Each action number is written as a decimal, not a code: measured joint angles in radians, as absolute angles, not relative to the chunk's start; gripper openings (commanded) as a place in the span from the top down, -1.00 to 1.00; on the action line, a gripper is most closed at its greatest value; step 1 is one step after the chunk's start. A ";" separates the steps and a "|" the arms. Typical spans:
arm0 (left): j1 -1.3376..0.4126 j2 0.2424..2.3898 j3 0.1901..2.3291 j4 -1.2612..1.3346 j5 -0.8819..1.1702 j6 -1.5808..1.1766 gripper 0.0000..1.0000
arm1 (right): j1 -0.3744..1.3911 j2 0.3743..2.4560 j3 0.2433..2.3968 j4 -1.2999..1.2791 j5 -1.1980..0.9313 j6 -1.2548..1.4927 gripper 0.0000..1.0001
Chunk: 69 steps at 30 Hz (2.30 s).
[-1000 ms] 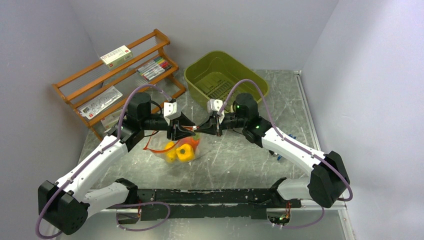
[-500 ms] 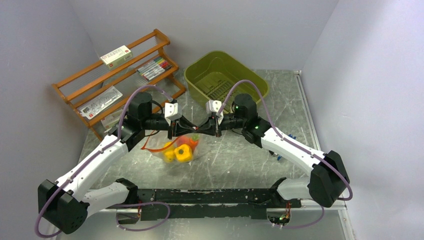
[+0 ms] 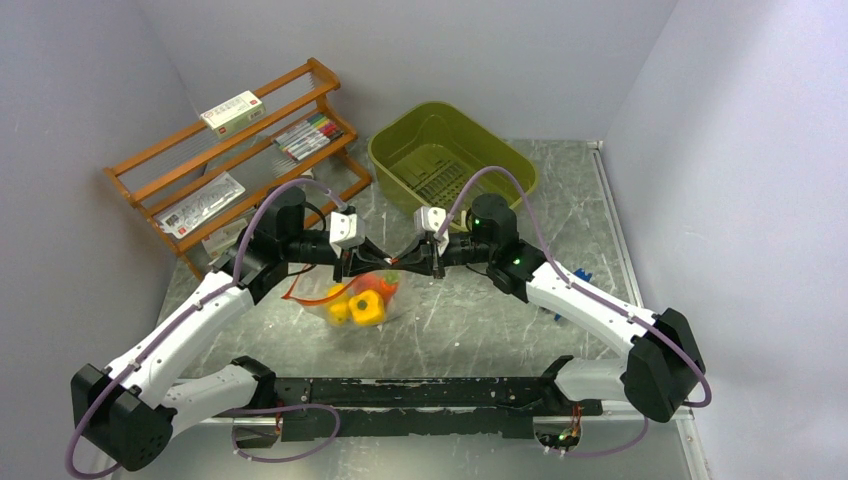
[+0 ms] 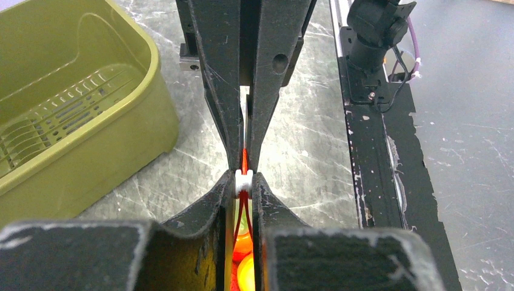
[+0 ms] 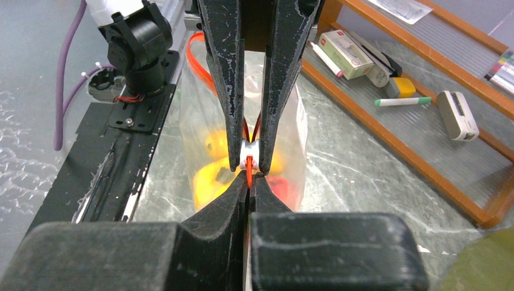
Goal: Place the food in the zip-top bag and seal the zipper
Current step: Zip the zipper food storage bag at the center of the board.
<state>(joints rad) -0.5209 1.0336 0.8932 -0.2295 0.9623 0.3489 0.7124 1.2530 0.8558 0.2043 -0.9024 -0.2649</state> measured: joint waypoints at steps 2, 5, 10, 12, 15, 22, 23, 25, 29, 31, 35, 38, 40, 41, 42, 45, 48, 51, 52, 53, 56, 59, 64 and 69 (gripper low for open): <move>-0.521 1.025 0.893 -0.229 0.958 0.352 0.86 | 0.714 1.251 0.856 0.213 -0.900 -0.262 1.00; -0.521 1.016 0.893 -0.235 0.949 0.353 0.86 | 0.714 1.239 0.842 0.229 -0.892 -0.258 1.00; -0.521 0.998 0.887 -0.252 0.934 0.361 0.86 | 0.705 1.217 0.823 0.239 -0.884 -0.246 1.00; -0.521 0.989 0.879 -0.257 0.925 0.363 0.86 | 0.701 1.206 0.812 0.244 -0.882 -0.242 1.00; -0.521 0.981 0.870 -0.268 0.918 0.370 0.86 | 0.691 1.188 0.788 0.250 -0.880 -0.237 1.00; -0.521 0.981 0.868 -0.306 0.892 0.408 0.86 | 0.646 1.161 0.751 0.265 -0.883 -0.218 1.00; -0.521 0.981 0.868 -0.312 0.888 0.415 0.86 | 0.637 1.158 0.746 0.265 -0.884 -0.216 1.00; -0.521 0.981 0.867 -0.324 0.879 0.427 0.86 | 0.620 1.150 0.738 0.264 -0.886 -0.216 1.00; -0.521 0.978 0.858 -0.337 0.874 0.444 0.86 | 0.609 1.143 0.727 0.261 -0.890 -0.218 1.00; -0.521 0.974 0.853 -0.344 0.874 0.450 0.86 | 0.609 1.140 0.723 0.256 -0.893 -0.219 1.00; -0.521 0.957 0.839 -0.347 0.866 0.461 0.86 | 0.607 1.121 0.720 0.234 -0.885 -0.225 1.00; -0.521 0.940 0.825 -0.347 0.863 0.463 0.86 | 0.602 1.102 0.705 0.231 -0.882 -0.224 1.00; -0.521 0.933 0.819 -0.348 0.860 0.463 0.86 | 0.600 1.101 0.702 0.229 -0.881 -0.225 0.80; -0.521 0.931 0.818 -0.348 0.857 0.462 0.86 | 0.600 1.101 0.702 0.225 -0.881 -0.226 0.60; -0.521 0.930 0.816 -0.348 0.856 0.459 0.86 | 0.599 1.101 0.702 0.217 -0.881 -0.232 0.48; -0.521 0.931 0.816 -0.349 0.856 0.454 0.86 | 0.599 1.104 0.716 0.149 -0.865 -0.275 0.25; -0.521 0.934 0.816 -0.348 0.858 0.447 0.86 | 0.613 1.115 0.764 0.068 -0.839 -0.315 -0.04; -0.521 0.942 0.816 -0.337 0.859 0.433 0.86 | 0.643 1.122 0.815 0.032 -0.828 -0.337 -0.12; -0.521 0.946 0.816 -0.334 0.859 0.430 0.86 | 0.652 1.124 0.822 0.032 -0.825 -0.341 -0.12; -0.521 0.949 0.816 -0.329 0.860 0.429 0.86 | 0.663 1.126 0.827 0.033 -0.820 -0.342 -0.12; -0.521 0.961 0.816 -0.318 0.861 0.418 0.86 | 0.696 1.142 0.828 0.033 -0.807 -0.342 -0.11; -0.521 0.962 0.816 -0.307 0.864 0.410 0.86 | 0.735 1.178 0.836 0.032 -0.789 -0.349 0.02; -0.521 0.962 0.816 -0.301 0.869 0.406 0.86 | 0.776 1.235 0.865 0.036 -0.760 -0.359 0.28; -0.521 0.962 0.816 -0.301 0.876 0.406 0.86 | 0.795 1.264 0.896 0.050 -0.744 -0.369 1.00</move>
<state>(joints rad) -0.5209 0.9623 0.8158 -0.3008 0.8757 0.4065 0.7948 1.2640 0.8955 0.0502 -0.7437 -0.3691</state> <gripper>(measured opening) 0.107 0.199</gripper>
